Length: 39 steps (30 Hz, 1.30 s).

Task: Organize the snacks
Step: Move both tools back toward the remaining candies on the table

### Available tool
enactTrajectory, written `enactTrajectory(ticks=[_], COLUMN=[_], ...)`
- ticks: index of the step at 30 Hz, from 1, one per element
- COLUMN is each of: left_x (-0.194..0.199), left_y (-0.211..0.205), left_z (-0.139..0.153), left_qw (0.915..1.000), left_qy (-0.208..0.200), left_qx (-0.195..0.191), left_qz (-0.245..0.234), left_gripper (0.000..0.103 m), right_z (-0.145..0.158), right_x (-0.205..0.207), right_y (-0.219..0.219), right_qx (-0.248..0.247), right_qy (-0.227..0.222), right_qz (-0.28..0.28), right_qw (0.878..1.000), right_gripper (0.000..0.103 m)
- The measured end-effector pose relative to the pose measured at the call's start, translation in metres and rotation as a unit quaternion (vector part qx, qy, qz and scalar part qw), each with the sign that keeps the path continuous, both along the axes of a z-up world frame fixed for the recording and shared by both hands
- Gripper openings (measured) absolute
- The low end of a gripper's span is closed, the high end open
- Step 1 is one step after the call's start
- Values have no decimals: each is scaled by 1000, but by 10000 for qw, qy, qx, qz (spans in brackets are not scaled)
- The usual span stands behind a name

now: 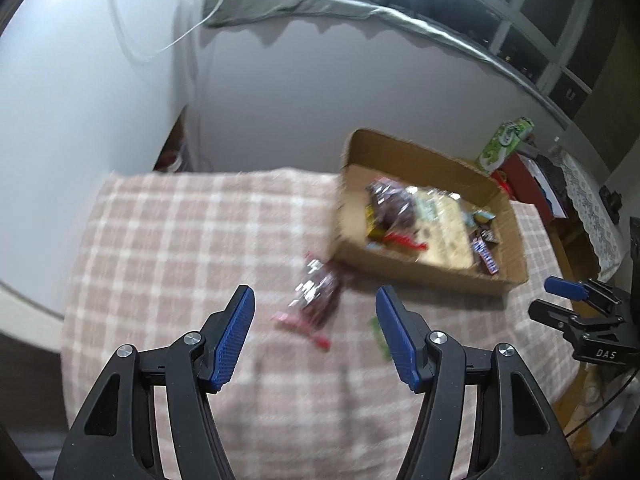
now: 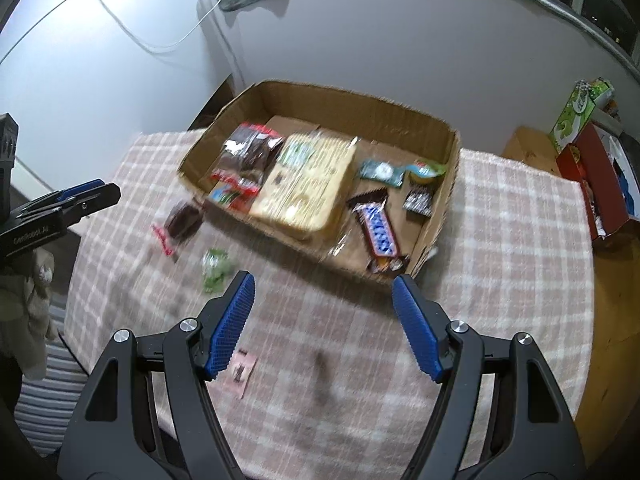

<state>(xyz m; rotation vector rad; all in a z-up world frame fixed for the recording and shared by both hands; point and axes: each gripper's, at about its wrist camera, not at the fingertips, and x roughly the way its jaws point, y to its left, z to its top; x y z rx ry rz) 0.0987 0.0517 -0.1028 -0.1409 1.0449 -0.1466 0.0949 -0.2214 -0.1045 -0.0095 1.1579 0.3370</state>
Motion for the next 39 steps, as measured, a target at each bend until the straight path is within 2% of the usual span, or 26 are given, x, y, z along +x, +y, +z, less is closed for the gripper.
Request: enactTrajectory(ticks=[8,21,23,24,33,39], left_x=[-26,-38,-34,-33,-18,-5], left_y=[13,-20,-27,-29,-59,-74], left_z=[-25,-44,-45,-46,-62,-73], left_qw=[9994,9976,9974,9973,9939,9916], left_qy=[305,476,459,459,589,652], left_qx=[-114,-318,-323,-333,-314,-237], left_qz=[113,-384,-452,-470,-880,-1088], left_gripper=[63,62,60,60,54,54], right_z=[-25,-74,-79,-82,-92,-95], right_x=[-30,-62,-63,-63,-64,-61], right_y=[21,48,52,55,71,77], right_qx=[18,-54,-65,-104,-415,-702], right_qy=[326,862,911,939,847,767], right_qz=[260,427,445,454,577,645], right_qw=[9991,9954,9948,9945,9939,9925], right_gripper=[74,74,61,59,58,44])
